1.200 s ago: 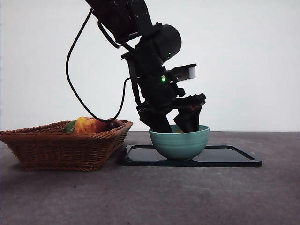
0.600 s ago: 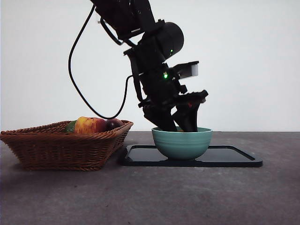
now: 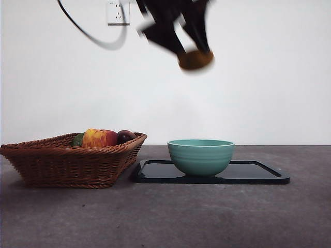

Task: Pick up the wifruite, put it on the bowl, pick up the plate, put it on desk

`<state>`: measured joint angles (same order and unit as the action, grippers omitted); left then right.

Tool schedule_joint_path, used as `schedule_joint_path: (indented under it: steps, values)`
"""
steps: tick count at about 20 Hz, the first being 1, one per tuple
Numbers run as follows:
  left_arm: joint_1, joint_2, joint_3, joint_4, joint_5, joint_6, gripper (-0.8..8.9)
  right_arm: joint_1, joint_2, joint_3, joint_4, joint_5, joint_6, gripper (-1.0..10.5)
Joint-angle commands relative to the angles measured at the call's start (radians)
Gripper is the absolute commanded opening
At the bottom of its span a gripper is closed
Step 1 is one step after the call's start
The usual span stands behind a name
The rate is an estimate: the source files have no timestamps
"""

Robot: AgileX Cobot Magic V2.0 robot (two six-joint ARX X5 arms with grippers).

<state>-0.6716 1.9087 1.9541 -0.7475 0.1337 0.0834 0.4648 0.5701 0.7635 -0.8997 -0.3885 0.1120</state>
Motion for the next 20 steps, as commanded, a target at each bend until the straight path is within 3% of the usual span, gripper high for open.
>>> schedule_joint_path:
  steps: [1, 9, 14, 18, 20]
  values:
    - [0.026, -0.094, 0.035, -0.047, 0.002, -0.047, 2.04, 0.007, 0.003, 0.006, 0.017, 0.004, -0.009, 1.8]
    - [0.152, -0.34, -0.006, -0.288, 0.001, -0.095, 1.71, 0.007, 0.003, 0.006, 0.024, 0.003, -0.017, 1.8]
    - [0.193, -0.498, -0.329, -0.176, -0.035, -0.169, 1.73, 0.007, 0.003, 0.006, 0.024, 0.003, -0.017, 1.8]
    - [0.205, -0.589, -0.59, -0.014, -0.17, -0.256, 1.73, 0.007, 0.003, 0.006, 0.024, 0.003, -0.016, 1.7]
    - [0.205, -0.589, -0.674, 0.056, -0.191, -0.288, 1.73, 0.007, 0.003, 0.006, 0.024, 0.003, -0.016, 1.8]
